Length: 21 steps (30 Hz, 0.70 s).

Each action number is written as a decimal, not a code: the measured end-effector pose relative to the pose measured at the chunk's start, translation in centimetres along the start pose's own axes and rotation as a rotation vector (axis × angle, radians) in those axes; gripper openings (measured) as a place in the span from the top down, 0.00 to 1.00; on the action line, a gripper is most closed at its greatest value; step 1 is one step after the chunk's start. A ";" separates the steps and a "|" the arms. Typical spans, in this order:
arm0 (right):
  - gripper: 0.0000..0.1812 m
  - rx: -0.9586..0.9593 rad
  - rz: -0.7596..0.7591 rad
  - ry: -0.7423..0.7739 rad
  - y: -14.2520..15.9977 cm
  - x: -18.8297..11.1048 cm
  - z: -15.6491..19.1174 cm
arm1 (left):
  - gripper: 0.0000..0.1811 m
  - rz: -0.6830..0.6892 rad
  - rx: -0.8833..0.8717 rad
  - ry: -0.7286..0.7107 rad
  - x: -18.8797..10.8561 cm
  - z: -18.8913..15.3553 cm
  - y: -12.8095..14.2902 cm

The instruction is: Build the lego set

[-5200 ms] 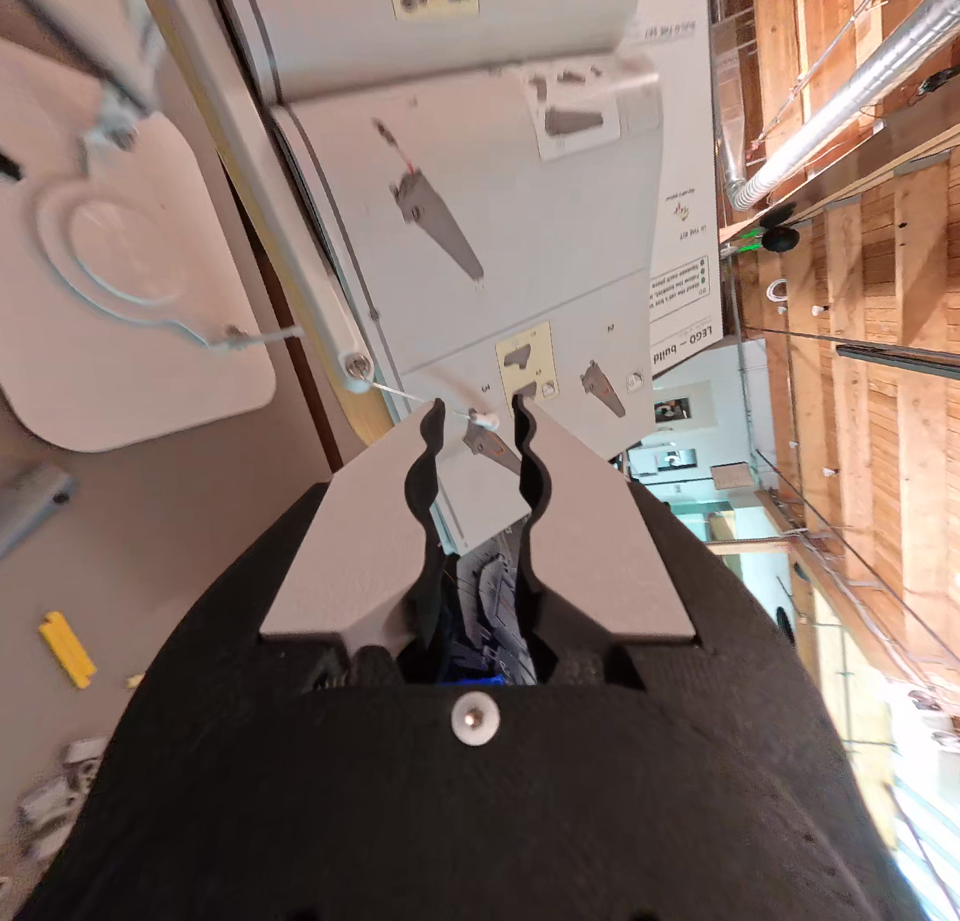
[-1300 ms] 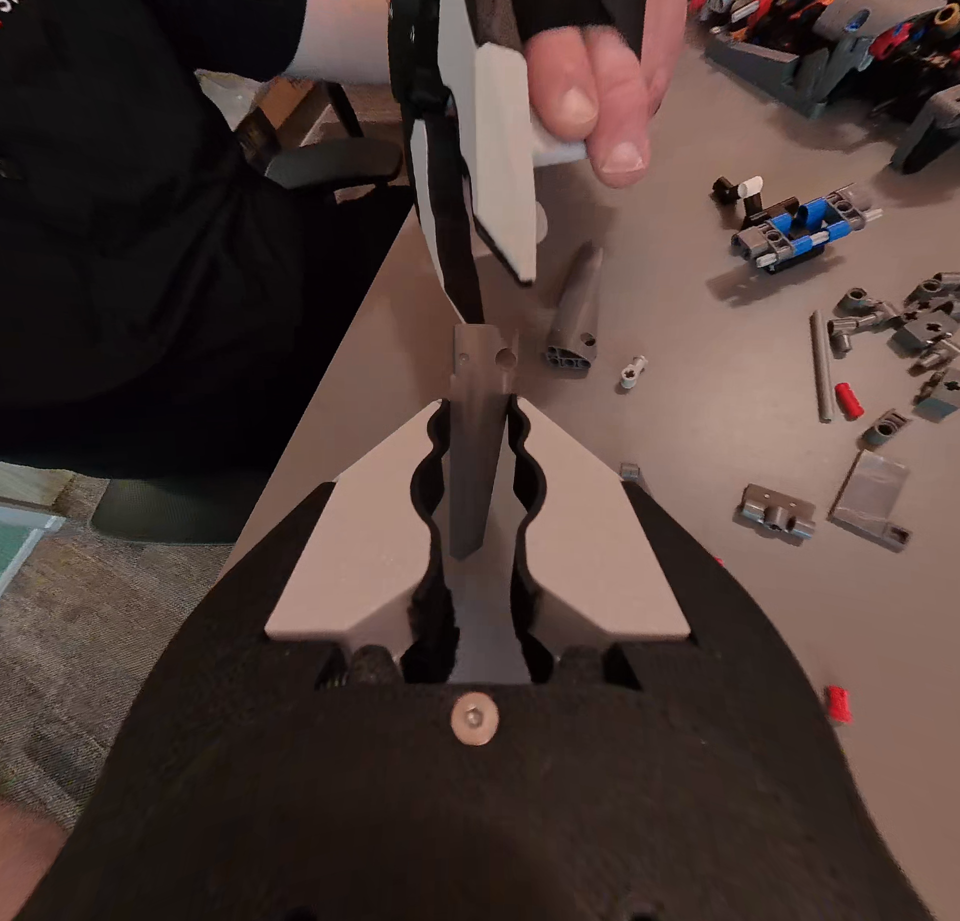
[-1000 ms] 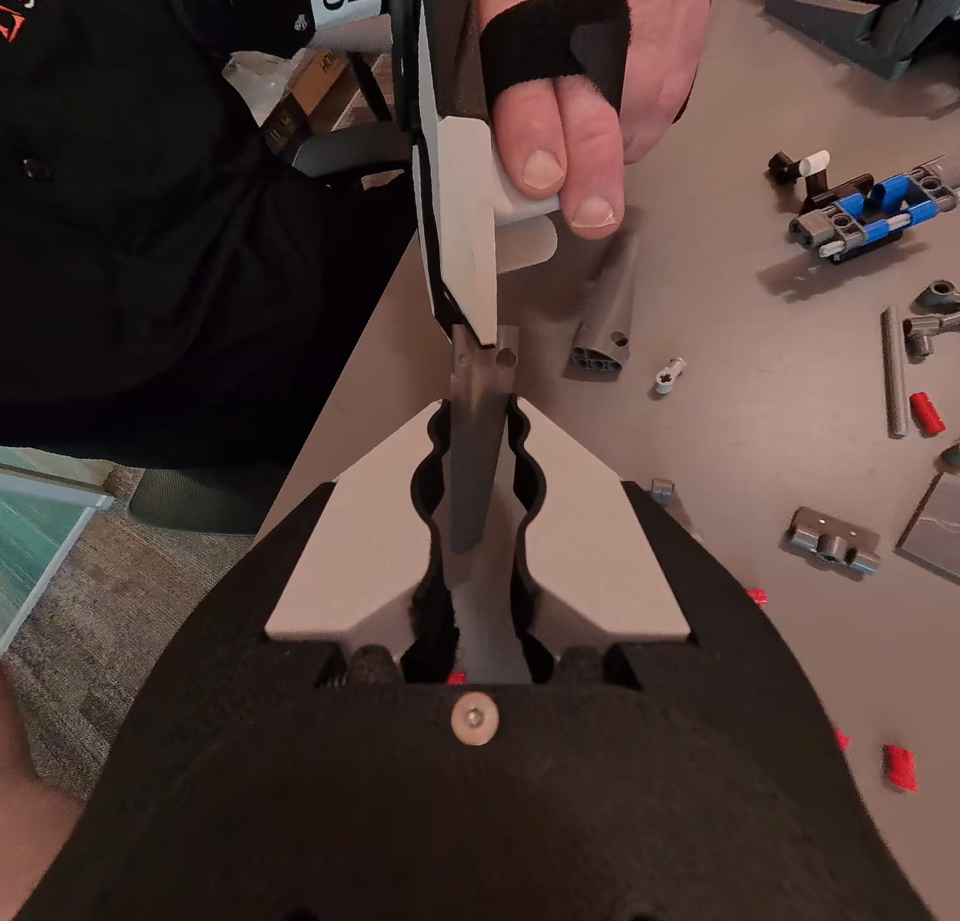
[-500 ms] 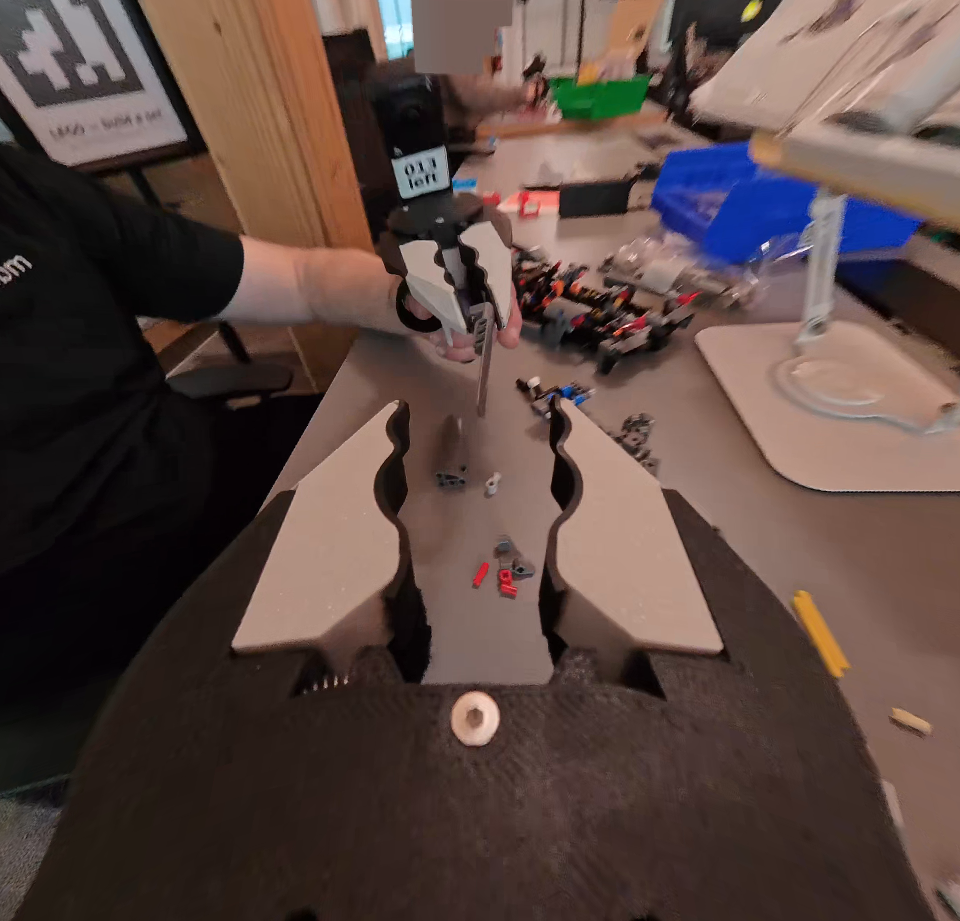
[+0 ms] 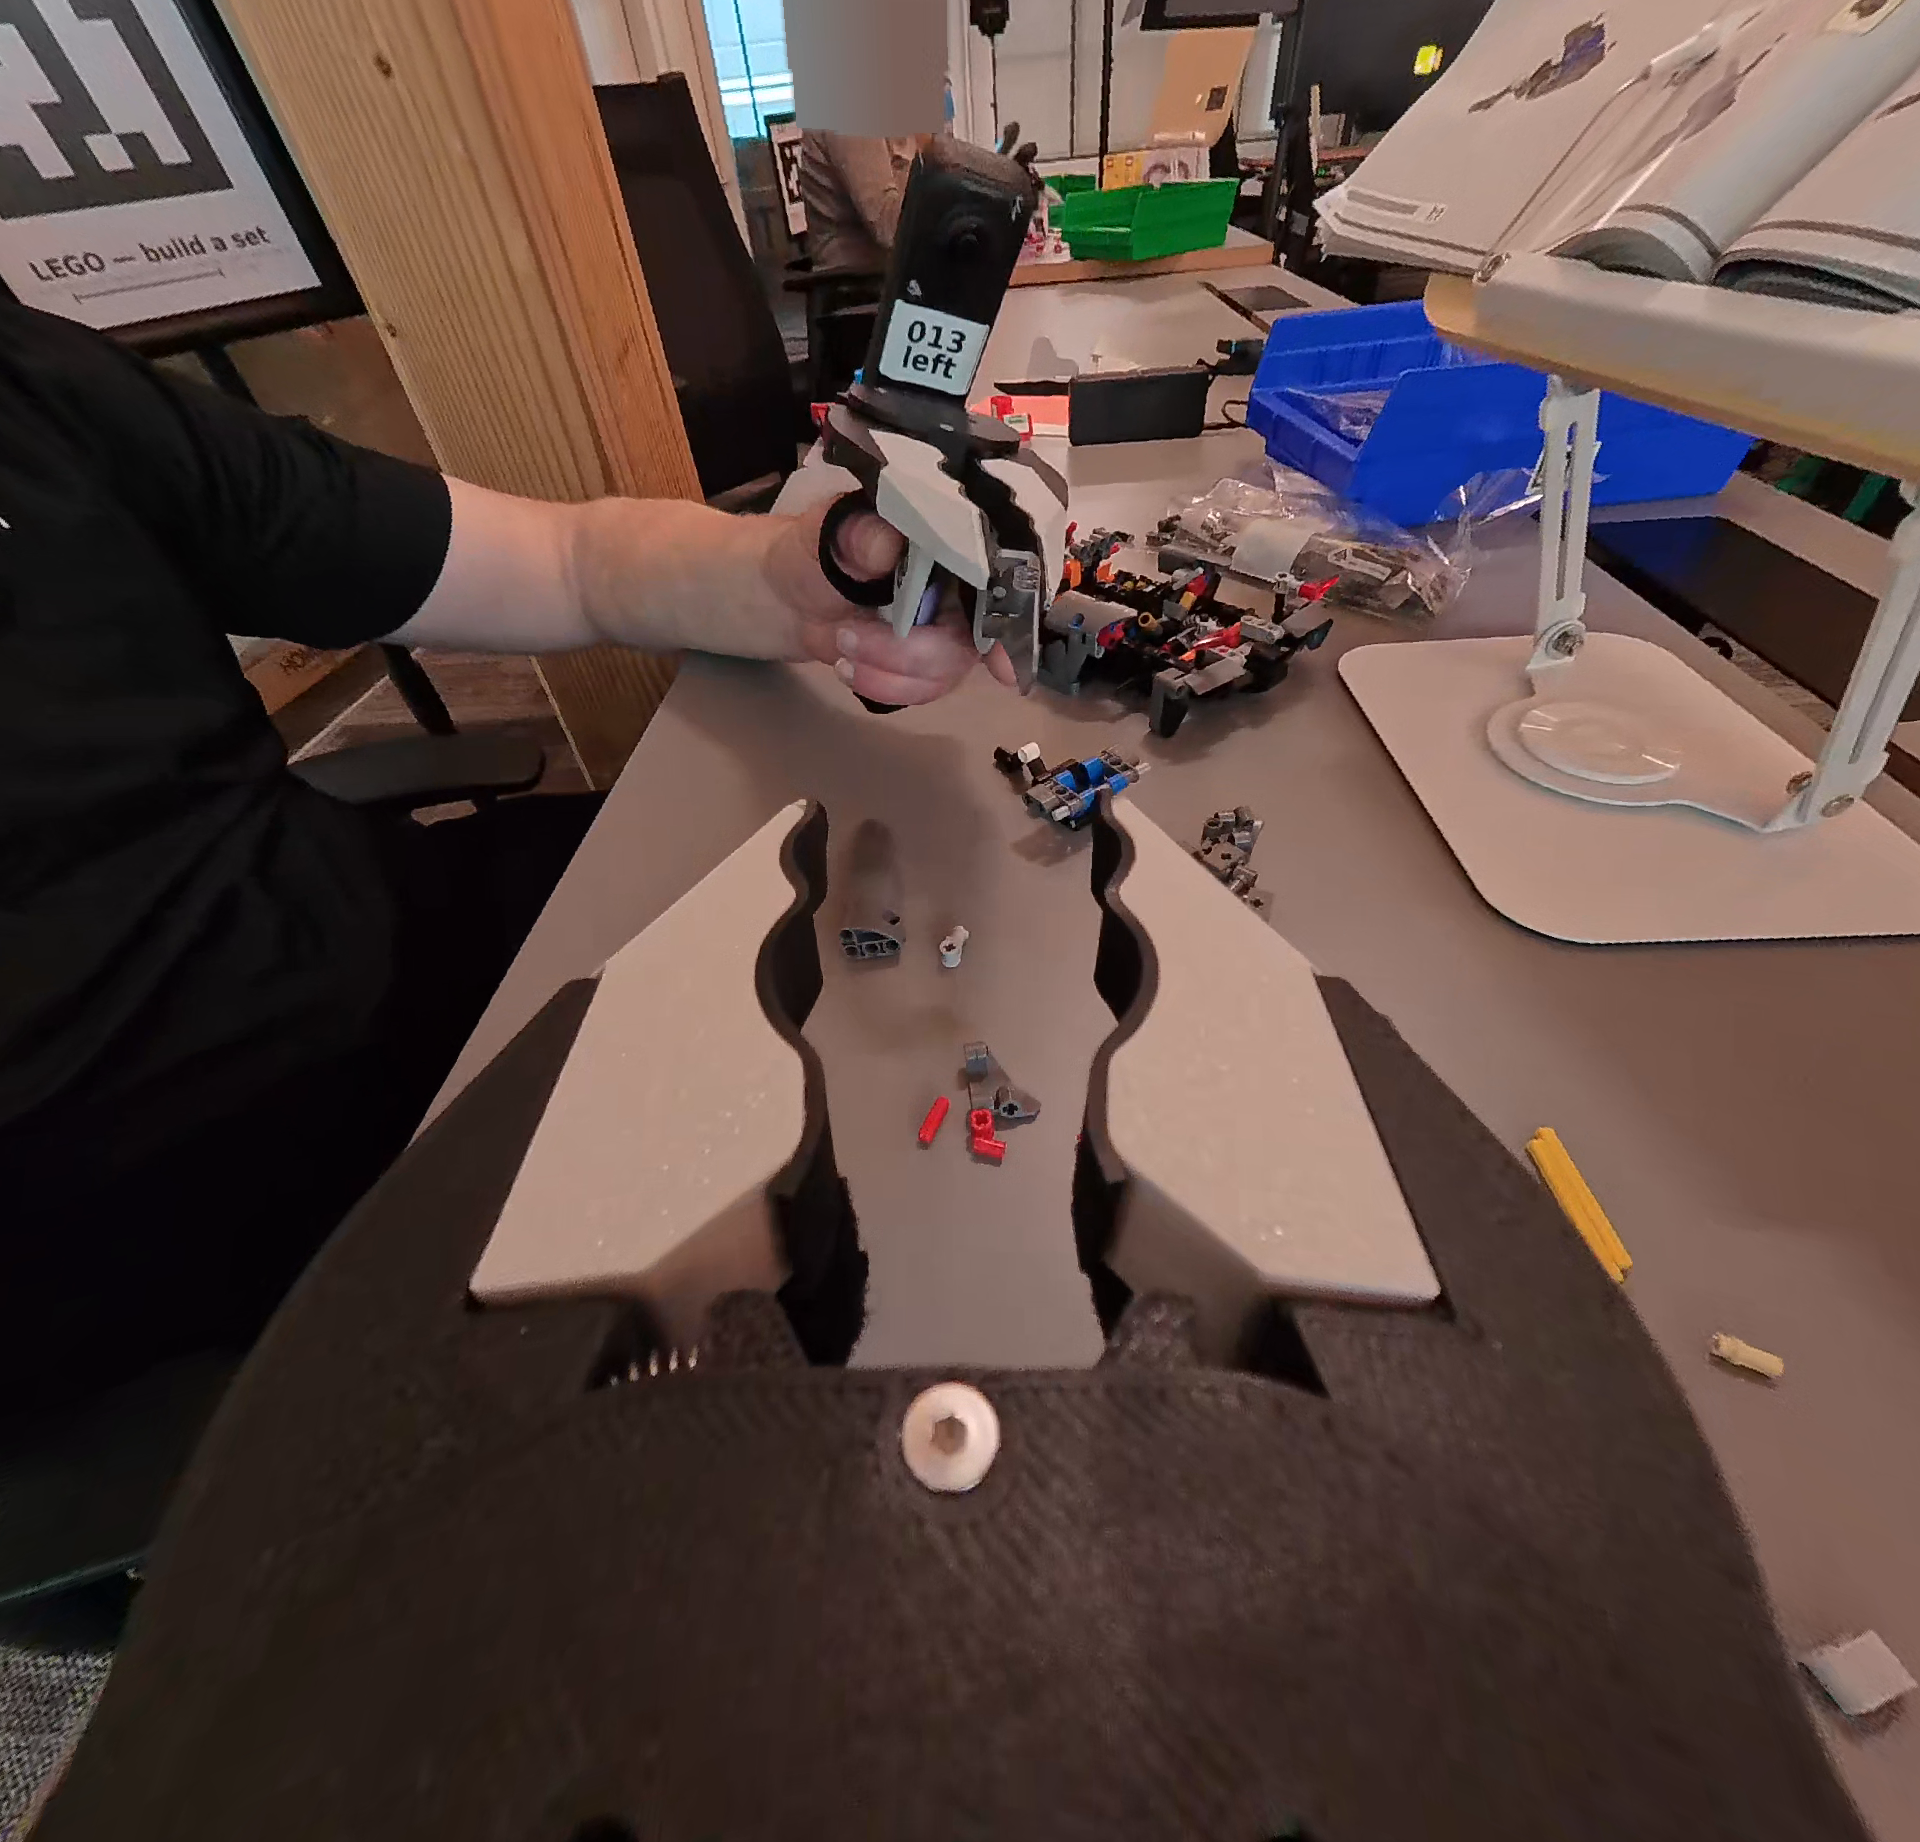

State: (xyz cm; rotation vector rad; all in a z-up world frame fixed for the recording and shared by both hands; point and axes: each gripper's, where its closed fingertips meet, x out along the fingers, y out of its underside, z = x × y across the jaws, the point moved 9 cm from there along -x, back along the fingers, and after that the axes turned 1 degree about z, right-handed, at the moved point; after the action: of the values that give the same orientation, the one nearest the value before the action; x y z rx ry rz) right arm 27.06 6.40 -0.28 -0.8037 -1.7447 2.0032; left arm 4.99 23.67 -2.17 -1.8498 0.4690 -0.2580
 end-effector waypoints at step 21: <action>0.85 -0.002 0.074 0.141 0.1 5.2 0.4 | 0.93 0.083 0.081 0.029 1.3 -1.2 1.0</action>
State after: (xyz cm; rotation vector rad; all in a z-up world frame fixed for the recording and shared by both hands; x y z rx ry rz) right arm 22.81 9.27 -1.33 -0.9977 -1.6606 1.9400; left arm 5.48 21.79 -2.74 -1.7457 0.5465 -0.2439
